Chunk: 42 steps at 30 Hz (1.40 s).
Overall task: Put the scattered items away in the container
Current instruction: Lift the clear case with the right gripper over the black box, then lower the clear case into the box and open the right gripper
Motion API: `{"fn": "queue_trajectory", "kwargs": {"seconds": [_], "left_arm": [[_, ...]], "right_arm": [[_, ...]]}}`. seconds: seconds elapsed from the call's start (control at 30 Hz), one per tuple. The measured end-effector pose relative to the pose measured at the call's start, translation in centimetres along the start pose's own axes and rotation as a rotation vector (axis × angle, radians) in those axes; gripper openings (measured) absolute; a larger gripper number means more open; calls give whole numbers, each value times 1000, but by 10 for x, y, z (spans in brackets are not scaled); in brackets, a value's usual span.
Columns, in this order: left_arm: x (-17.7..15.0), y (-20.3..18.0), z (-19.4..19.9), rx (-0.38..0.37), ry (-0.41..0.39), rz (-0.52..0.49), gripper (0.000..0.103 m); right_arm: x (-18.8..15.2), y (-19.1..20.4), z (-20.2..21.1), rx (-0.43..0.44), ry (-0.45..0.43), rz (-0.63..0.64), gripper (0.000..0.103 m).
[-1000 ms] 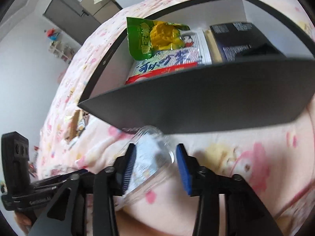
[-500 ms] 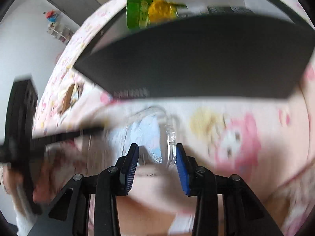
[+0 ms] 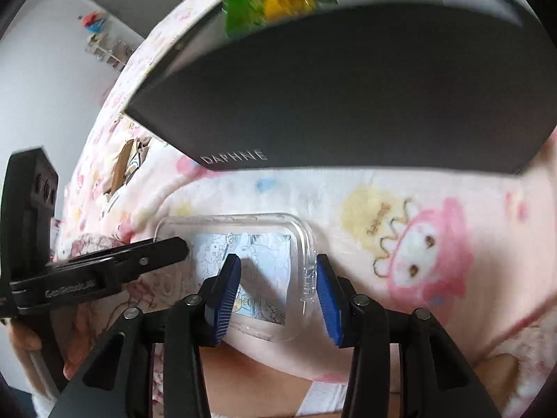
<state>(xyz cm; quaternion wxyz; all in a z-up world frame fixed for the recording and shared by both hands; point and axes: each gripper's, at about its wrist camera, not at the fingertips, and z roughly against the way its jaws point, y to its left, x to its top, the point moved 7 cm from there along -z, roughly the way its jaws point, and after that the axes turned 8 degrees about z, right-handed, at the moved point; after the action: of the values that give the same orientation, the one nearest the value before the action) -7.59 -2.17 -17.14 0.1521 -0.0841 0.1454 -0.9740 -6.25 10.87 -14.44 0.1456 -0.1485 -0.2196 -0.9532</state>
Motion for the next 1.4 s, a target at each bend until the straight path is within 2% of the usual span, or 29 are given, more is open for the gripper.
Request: {"fn": "queue_trajectory", "kwargs": {"seconds": [0.13, 0.23, 0.33, 0.43, 0.47, 0.57, 0.67, 0.77, 0.83, 0.93, 1.0, 1.07, 1.13, 1.2, 1.3, 1.37, 1.4], "left_arm": [[1, -16, 39, -121, -52, -3, 51], [9, -50, 83, -172, -153, -59, 51], [39, -88, 105, -205, -249, -96, 51], [80, -116, 111, -223, -273, -118, 51], [88, -121, 116, -212, -275, -117, 51], [116, -126, 98, -158, -270, -104, 51], [134, -121, 66, -106, -203, -99, 51], [137, -122, 29, -42, -120, -145, 52], [132, -123, 16, -5, -94, -193, 54], [131, -120, -2, 23, -37, -190, 55], [132, -118, -13, 89, -9, -192, 56], [132, -118, -18, 123, 4, -209, 67], [132, -121, -21, 153, 17, -250, 70], [133, -122, -17, 155, 6, -250, 69], [136, -123, 1, 157, -96, -216, 65], [137, -131, 7, 128, -153, -230, 54], [138, -137, 4, 109, -155, -246, 50]], "right_arm": [[7, -5, 48, 10, -88, 17, 39], [23, -5, 95, 23, -193, 32, 39], [54, -3, 131, 10, -302, 65, 39], [98, -14, 146, -21, -368, 101, 39], [108, -18, 147, -25, -371, 108, 39], [145, -36, 126, -15, -322, 104, 39], [161, -54, 87, -27, -223, 100, 39], [160, -68, 57, -71, -138, 116, 39], [155, -76, 40, -52, -113, 108, 39], [146, -87, 28, -18, -83, 75, 39], [142, -88, 16, -6, -35, 88, 39], [136, -83, 13, -11, -1, 117, 40], [131, -76, 7, -29, 21, 163, 40], [130, -73, 7, -43, 18, 177, 40], [135, -76, 18, -46, -54, 149, 40], [140, -79, 27, -76, -110, 136, 40], [142, -79, 30, -85, -129, 137, 40]]}}
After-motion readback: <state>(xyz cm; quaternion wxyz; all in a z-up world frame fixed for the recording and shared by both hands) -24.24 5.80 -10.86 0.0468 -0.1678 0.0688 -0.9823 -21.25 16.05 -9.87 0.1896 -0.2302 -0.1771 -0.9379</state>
